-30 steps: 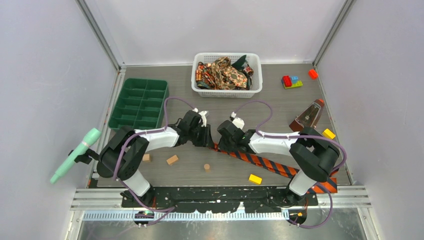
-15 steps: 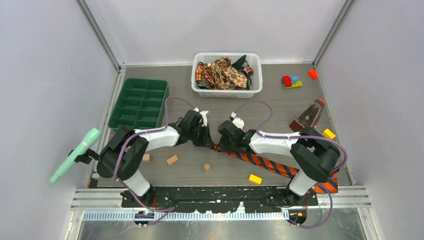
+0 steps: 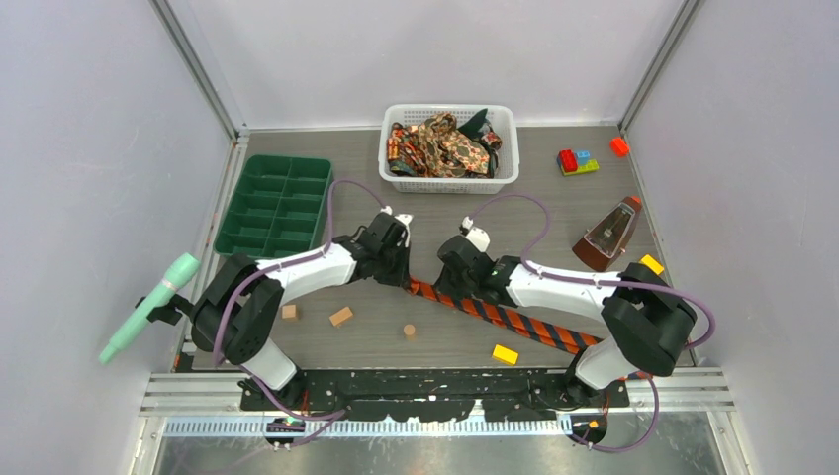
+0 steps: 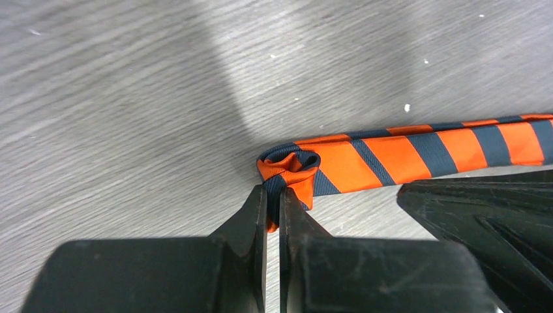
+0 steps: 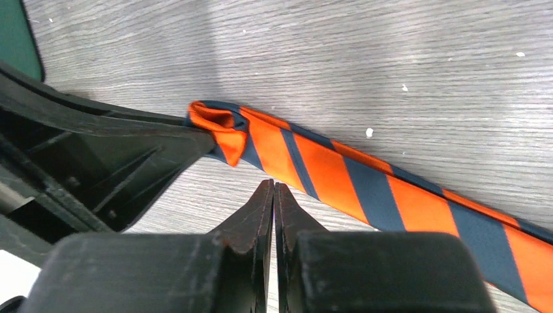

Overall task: Roll the ties
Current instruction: Roll the tie at the center of the board.

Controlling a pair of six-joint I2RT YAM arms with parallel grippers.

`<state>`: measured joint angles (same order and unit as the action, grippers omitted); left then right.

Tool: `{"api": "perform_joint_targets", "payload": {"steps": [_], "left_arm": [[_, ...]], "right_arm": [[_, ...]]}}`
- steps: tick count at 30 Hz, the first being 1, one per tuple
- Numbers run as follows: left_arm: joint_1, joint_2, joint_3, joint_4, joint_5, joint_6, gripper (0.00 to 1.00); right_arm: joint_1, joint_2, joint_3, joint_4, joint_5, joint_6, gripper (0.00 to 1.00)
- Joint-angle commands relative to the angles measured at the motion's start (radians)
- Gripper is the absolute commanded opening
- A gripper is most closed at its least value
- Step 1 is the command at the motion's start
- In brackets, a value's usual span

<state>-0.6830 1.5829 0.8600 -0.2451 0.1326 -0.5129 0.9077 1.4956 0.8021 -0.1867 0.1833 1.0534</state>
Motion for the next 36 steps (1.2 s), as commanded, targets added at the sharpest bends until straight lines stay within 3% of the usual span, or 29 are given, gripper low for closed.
{"api": "perform_joint_targets", "payload": {"steps": [1,18,27,36], "left_arm": [[-0.038,-0.043,0.080,-0.138,-0.204,0.076,0.00],[-0.205,0.145,0.288,-0.362,-0.869,0.220,0.00],[-0.267,0.267,0.346,-0.391,-1.075,0.238,0.00],[-0.327,0.367,0.396,-0.432,-1.163,0.221,0.00]], "right_arm": [[-0.001,-0.047,-0.014,-0.026,0.048,-0.003,0.10],[-0.001,-0.205,-0.069,-0.098,0.095,0.026,0.10],[-0.001,-0.356,-0.109,-0.165,0.114,0.048,0.10],[-0.001,-0.490,-0.132,-0.234,0.149,0.063,0.10]]}}
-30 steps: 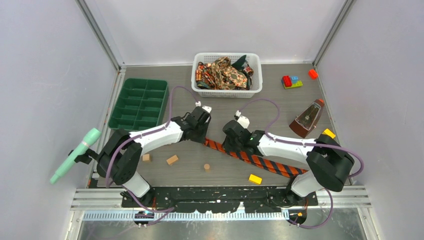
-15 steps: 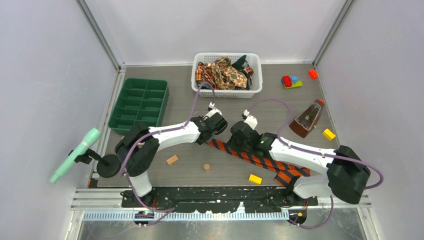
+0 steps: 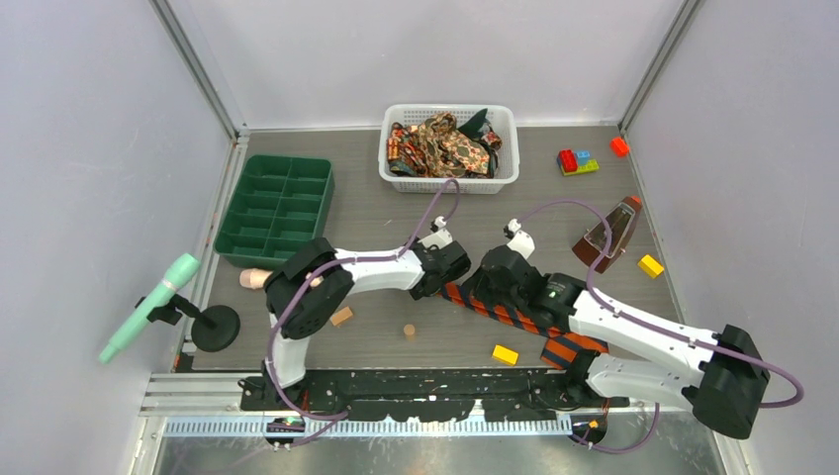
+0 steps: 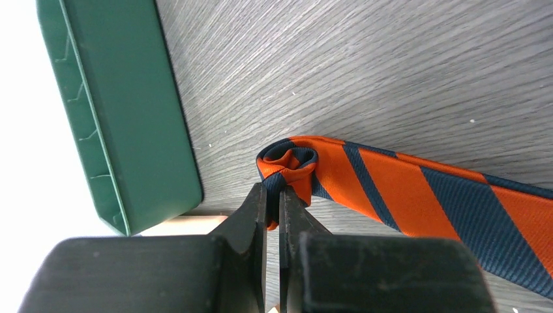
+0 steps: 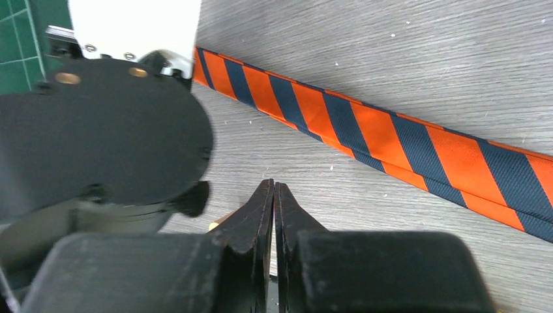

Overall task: Roll the ties
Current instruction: Roll the tie at the center of the board.

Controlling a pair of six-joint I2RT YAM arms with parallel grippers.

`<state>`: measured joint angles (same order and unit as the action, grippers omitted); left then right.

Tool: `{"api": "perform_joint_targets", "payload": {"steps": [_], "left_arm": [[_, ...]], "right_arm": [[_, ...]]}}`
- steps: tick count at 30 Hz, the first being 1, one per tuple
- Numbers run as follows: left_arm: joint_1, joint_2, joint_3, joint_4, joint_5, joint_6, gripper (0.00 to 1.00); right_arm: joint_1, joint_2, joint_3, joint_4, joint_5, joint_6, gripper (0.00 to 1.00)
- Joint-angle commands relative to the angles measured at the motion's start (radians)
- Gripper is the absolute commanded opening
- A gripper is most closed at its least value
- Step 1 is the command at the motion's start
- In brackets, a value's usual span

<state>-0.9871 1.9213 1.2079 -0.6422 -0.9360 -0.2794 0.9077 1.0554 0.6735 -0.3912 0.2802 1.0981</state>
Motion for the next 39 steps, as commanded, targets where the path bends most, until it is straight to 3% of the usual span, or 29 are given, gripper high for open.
{"api": "perform_joint_targets", "payload": {"steps": [1,15,31,39], "left_arm": [[-0.026,0.042,0.054,-0.039,-0.098,-0.015,0.00],[-0.068,0.134,0.107,-0.087,-0.135,-0.043,0.00],[-0.101,0.151,0.137,-0.094,-0.085,-0.053,0.18],[-0.102,0.165,0.140,-0.090,-0.056,-0.055,0.22]], "right_arm": [[-0.001,-0.063,-0.006,-0.038,0.055,0.019,0.10],[-0.001,-0.111,-0.022,-0.064,0.071,0.021,0.10],[-0.001,-0.139,-0.024,-0.082,0.082,0.026,0.10],[-0.001,-0.224,0.014,-0.151,0.105,0.026,0.17]]}}
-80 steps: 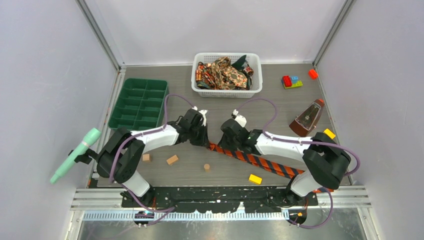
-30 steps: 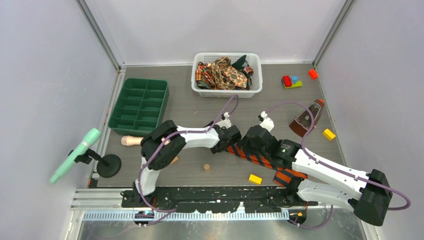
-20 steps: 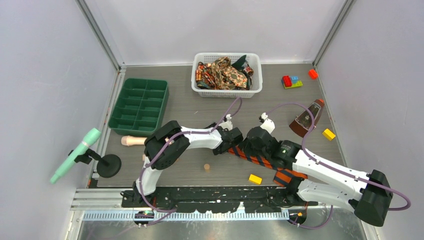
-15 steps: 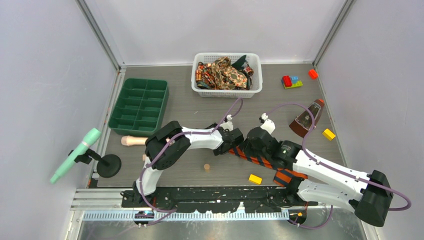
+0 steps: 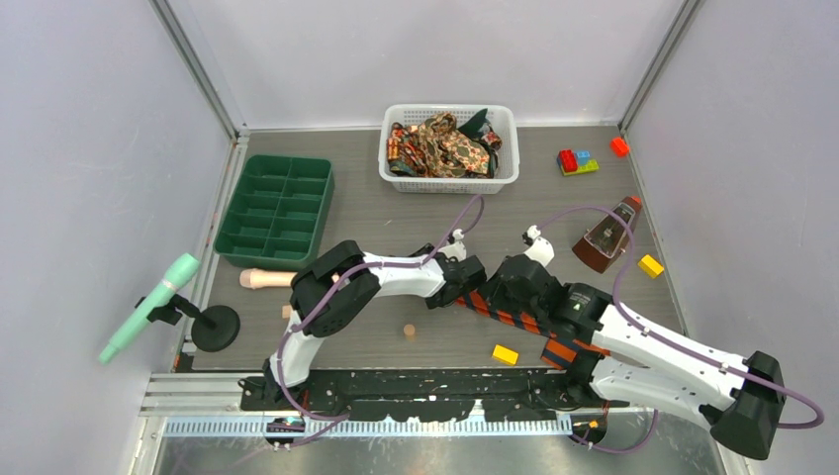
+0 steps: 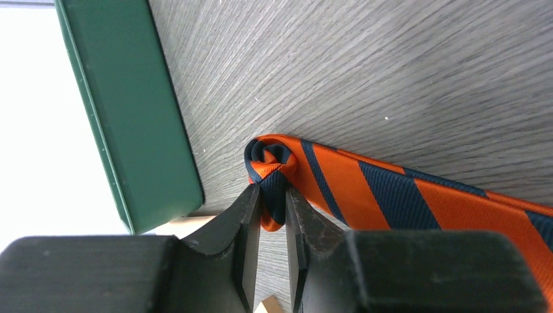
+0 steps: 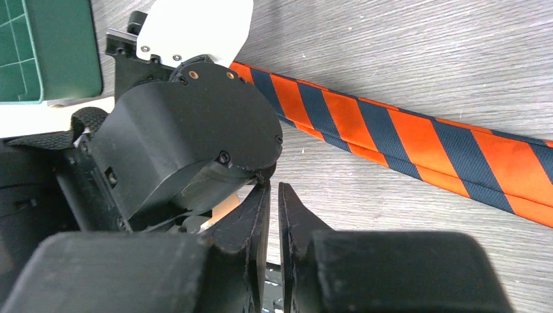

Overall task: Roll the ties
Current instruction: Roll the tie at the center of the board.

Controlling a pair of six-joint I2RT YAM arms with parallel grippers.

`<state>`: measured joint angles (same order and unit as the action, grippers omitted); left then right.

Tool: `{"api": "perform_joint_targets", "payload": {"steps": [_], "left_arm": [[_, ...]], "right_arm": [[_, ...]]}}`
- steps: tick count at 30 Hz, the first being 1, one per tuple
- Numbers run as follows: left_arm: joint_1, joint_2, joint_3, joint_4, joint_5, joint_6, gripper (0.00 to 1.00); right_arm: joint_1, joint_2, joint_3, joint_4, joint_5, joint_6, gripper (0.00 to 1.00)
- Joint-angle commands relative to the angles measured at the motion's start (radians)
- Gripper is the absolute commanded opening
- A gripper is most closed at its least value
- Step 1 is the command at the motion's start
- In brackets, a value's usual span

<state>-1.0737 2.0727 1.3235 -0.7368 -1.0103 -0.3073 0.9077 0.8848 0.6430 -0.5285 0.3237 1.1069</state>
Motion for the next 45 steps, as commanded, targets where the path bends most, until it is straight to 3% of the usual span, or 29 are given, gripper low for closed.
{"api": "perform_joint_targets", "payload": {"steps": [1,10,25,29,37,45], "left_arm": [[-0.015,0.015,0.027,0.005,0.022,-0.028,0.23],[-0.015,0.011,0.031,0.008,0.086,-0.042,0.28],[-0.015,-0.019,0.052,0.019,0.173,-0.047,0.39],[-0.015,-0.026,0.052,0.021,0.184,-0.051,0.36],[-0.015,-0.027,0.052,0.027,0.201,-0.050,0.19],[-0.010,-0.036,0.046,0.047,0.277,-0.044,0.19]], "right_arm": [[-0.001,-0.063,0.050,-0.033,0.072,0.016,0.18],[-0.001,-0.150,0.086,-0.133,0.130,0.013,0.21],[-0.001,-0.169,0.081,-0.147,0.129,0.026,0.22],[-0.001,-0.174,0.079,-0.149,0.130,0.030,0.22],[-0.001,-0.169,0.078,-0.147,0.125,0.033,0.22],[-0.001,-0.168,0.077,-0.149,0.123,0.032,0.23]]}}
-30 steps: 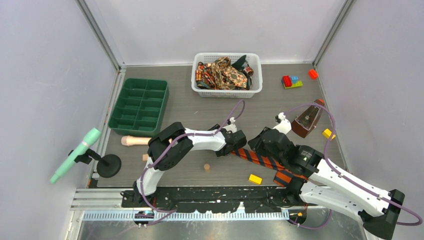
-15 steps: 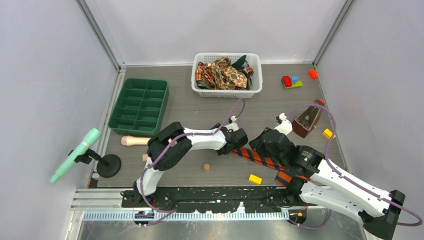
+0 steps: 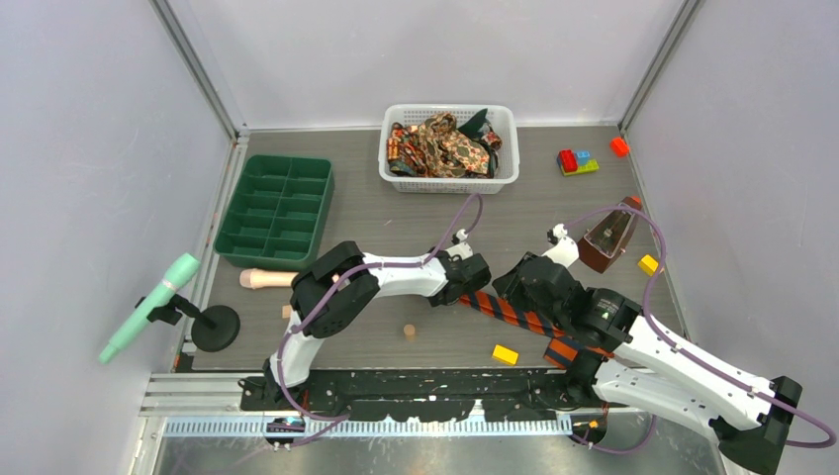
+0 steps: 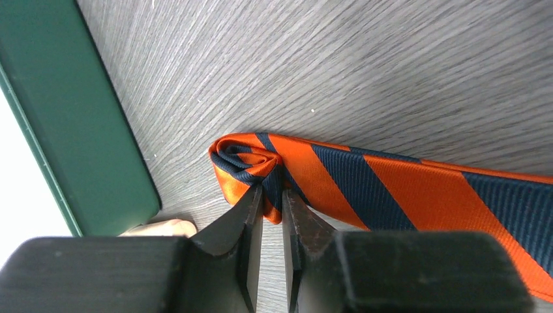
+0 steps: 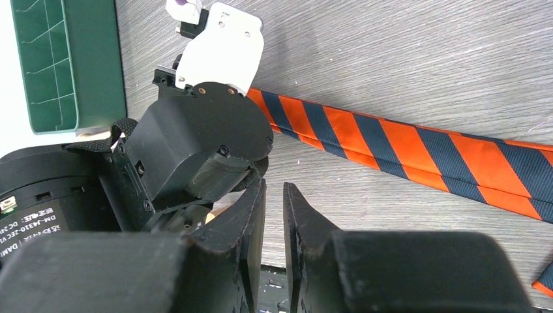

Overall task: Roll the ties
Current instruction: Roll the tie at the center of the board.

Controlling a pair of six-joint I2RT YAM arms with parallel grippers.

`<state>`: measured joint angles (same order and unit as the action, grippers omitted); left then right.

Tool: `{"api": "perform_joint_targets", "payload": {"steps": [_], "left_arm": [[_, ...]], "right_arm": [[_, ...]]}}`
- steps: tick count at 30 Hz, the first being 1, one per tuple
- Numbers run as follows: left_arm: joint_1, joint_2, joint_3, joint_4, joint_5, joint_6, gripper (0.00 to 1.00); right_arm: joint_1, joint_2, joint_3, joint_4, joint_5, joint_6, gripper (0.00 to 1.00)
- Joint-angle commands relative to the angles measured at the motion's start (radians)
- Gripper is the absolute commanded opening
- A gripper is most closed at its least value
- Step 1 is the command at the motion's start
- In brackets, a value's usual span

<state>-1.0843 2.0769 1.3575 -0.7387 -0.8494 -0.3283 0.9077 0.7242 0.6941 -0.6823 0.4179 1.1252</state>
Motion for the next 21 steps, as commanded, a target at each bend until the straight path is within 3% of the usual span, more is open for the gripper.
{"api": "perform_joint_targets", "payload": {"steps": [1,21], "left_arm": [[0.003,-0.045,0.009,0.056,0.135,-0.022,0.20],[0.079,-0.144,-0.041,0.115,0.390,-0.029,0.36]], "right_arm": [[-0.001,-0.006,0.026,0.005,0.028,0.013,0.23],[-0.001,0.002,0.008,0.019,0.022,0.018,0.23]]}}
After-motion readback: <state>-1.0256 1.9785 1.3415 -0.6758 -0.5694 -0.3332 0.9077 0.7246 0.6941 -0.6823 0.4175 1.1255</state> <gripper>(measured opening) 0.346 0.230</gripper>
